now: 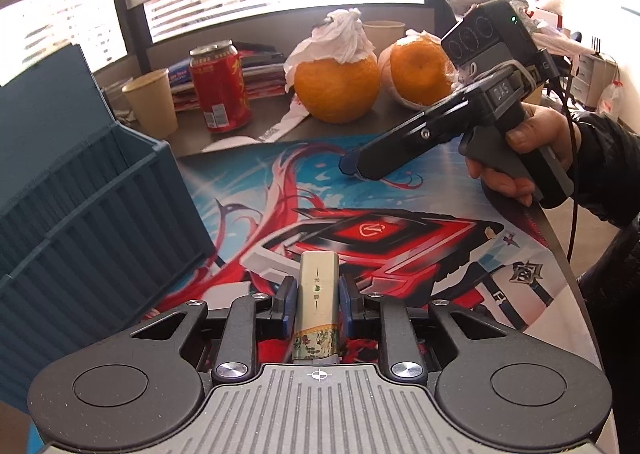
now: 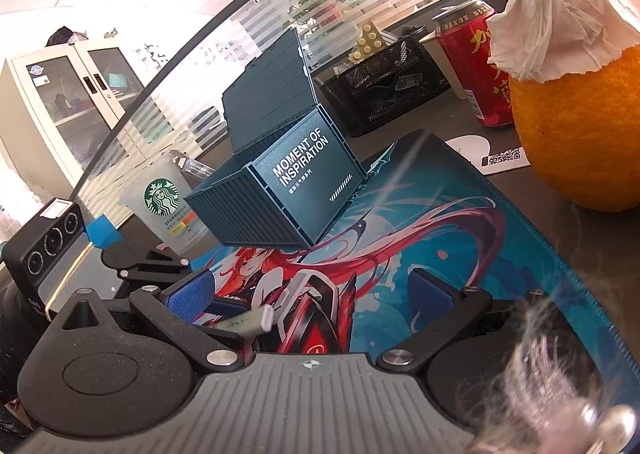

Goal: Organize rigid objects
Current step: 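Close the left gripper around the small beige-gold tube and lift it, then carry the small tube with the left gripper over the teal box and lower it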

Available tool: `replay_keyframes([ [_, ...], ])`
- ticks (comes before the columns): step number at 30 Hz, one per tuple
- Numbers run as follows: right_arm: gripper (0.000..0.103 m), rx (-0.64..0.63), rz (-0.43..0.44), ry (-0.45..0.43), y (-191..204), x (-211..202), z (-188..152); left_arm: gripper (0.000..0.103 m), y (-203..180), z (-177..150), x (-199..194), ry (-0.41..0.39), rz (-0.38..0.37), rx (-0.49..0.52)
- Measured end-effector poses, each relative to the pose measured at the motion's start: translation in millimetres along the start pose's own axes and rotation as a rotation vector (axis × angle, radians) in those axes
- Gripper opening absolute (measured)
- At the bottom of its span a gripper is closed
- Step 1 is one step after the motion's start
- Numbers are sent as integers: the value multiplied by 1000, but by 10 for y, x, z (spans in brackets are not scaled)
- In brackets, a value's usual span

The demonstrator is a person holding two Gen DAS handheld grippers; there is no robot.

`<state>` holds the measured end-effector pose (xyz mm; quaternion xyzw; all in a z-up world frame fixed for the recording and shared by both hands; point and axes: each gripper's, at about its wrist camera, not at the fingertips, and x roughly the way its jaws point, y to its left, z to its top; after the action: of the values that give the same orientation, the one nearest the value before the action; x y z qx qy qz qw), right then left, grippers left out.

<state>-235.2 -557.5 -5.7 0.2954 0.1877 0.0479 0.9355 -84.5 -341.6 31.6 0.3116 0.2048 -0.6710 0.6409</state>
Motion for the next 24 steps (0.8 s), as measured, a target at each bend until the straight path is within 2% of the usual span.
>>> replay_keyframes([
  [13,103,0,0,-1,2,6,2,21,313,343,-594,-78,107,109],
  [19,103,-1,1,-1,1,8,2,21,567,539,-736,-74,169,143],
  [24,103,-1,2,-1,2,9,1,21,768,635,-748,-57,193,158],
])
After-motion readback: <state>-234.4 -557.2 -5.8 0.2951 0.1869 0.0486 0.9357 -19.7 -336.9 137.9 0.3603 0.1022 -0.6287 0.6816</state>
